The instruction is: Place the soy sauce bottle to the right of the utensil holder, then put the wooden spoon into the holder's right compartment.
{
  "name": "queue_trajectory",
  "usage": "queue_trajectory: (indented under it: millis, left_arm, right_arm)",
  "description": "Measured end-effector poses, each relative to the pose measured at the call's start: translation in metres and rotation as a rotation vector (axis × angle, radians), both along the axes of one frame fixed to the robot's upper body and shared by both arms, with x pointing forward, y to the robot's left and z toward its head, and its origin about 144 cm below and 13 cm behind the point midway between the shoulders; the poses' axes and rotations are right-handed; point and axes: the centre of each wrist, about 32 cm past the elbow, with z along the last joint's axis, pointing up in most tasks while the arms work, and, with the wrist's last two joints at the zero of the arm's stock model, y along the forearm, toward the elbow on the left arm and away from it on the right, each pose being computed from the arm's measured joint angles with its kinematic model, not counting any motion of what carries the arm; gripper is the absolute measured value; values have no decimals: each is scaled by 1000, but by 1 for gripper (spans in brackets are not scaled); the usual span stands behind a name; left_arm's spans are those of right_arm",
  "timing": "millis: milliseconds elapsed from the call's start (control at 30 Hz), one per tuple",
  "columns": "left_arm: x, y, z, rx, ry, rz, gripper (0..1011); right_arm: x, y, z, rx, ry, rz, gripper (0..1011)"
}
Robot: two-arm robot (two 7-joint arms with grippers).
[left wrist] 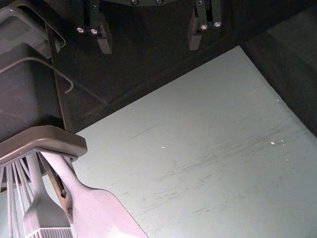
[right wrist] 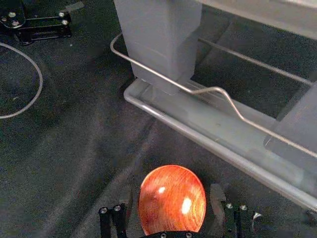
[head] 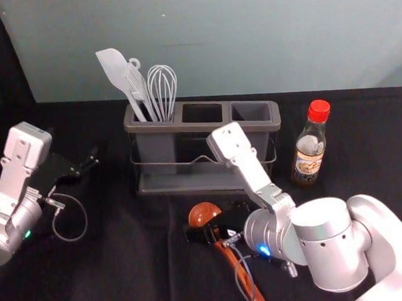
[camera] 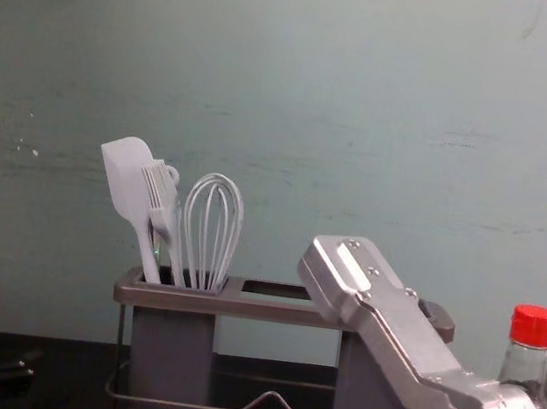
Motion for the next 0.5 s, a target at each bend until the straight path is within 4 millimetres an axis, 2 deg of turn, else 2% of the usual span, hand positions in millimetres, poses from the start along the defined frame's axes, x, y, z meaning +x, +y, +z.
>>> queue_trajectory:
  millis: [500]
  left_arm:
    - [0, 0, 0, 0, 0, 0, 1005]
  right_arm:
    - [2, 6, -6, -38, -49, 18, 1004]
